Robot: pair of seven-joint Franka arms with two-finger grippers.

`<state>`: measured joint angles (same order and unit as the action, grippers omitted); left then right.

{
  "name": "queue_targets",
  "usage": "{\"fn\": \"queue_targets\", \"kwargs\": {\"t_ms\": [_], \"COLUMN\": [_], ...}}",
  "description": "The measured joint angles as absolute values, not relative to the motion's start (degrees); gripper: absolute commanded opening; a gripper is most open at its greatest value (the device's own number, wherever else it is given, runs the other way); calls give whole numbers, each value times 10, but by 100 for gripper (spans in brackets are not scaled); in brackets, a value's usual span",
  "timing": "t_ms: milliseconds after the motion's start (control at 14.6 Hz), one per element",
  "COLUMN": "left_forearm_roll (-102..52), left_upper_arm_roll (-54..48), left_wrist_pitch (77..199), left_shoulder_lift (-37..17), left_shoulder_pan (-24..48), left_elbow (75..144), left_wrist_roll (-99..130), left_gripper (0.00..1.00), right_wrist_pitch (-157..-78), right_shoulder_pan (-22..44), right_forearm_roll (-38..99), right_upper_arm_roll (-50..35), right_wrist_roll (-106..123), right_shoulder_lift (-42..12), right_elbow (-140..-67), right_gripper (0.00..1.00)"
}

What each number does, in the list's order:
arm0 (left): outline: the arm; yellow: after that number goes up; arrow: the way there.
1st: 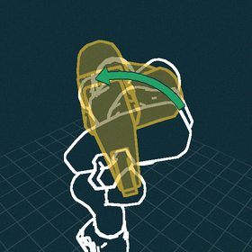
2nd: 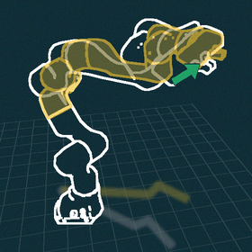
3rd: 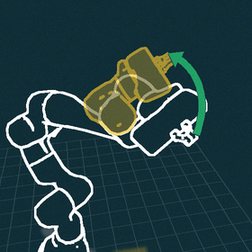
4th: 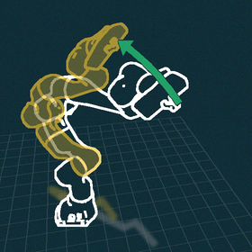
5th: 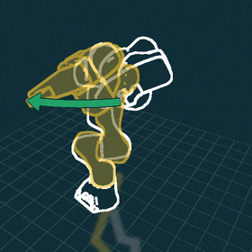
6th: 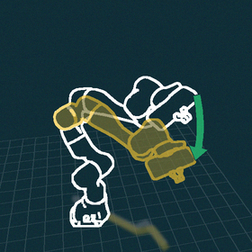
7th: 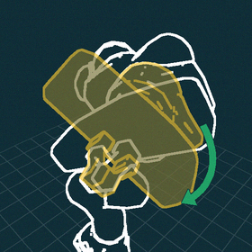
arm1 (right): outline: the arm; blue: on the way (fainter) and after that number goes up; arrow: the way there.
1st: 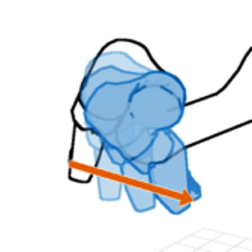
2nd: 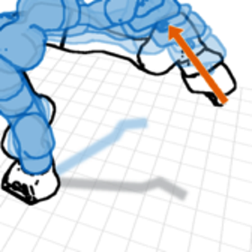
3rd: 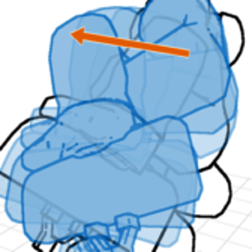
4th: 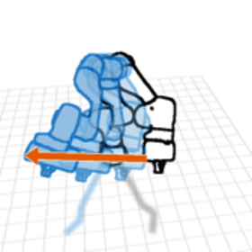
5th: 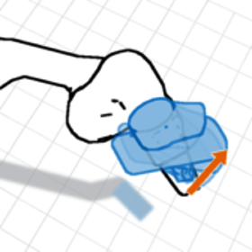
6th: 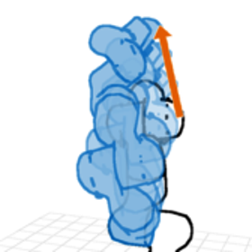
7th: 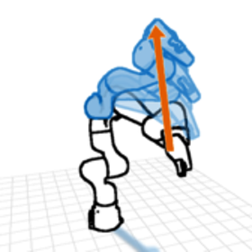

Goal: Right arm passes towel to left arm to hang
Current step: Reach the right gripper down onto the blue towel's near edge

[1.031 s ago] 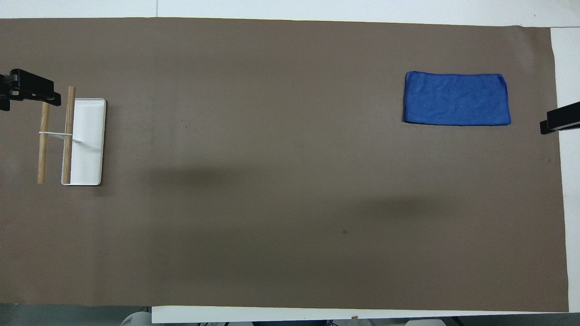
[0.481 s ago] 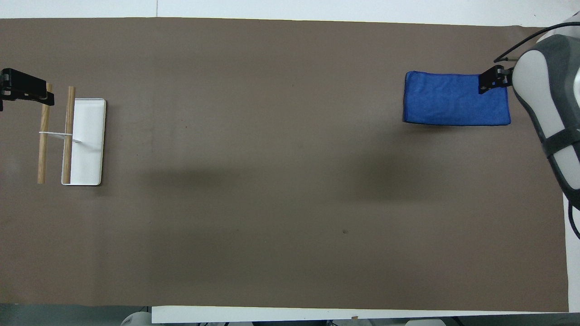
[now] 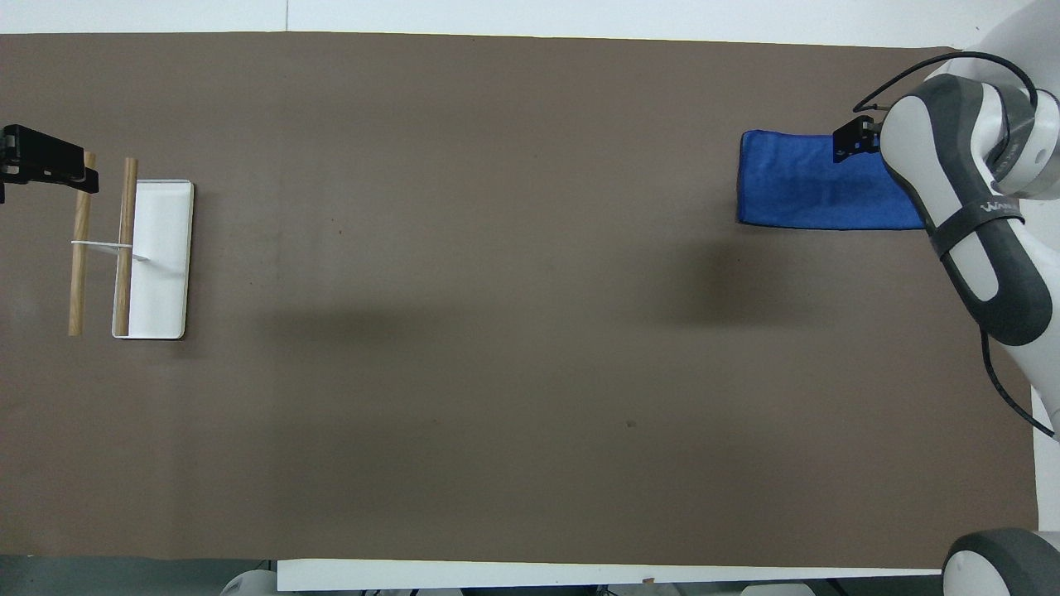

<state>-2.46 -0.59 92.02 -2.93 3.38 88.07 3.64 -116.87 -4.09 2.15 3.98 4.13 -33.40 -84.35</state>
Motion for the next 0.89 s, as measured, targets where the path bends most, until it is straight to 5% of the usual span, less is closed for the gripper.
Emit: {"fn": "queue_targets", "kwargs": {"t_ms": [481,893], "left_forearm_roll": [-25,-25], "left_upper_arm_roll": [-12,-15], "left_wrist_pitch": [918,918], "left_shoulder_lift": [-20,-19], "left_shoulder_pan": [36,36], "left_elbow": [896,897], "left_wrist_roll": [33,33], "left_gripper": [99,99], "right_wrist_pitch": [-1259,-1273], "right_shoulder_pan": [-39,-35], "right_forearm_roll": [24,24], "right_upper_arm_roll": [35,35], "right_wrist_roll": [41,49], "right_shoulder_lift": [-339,-339], "right_elbow": [-904,-914], "right_gripper": [99,89]}}
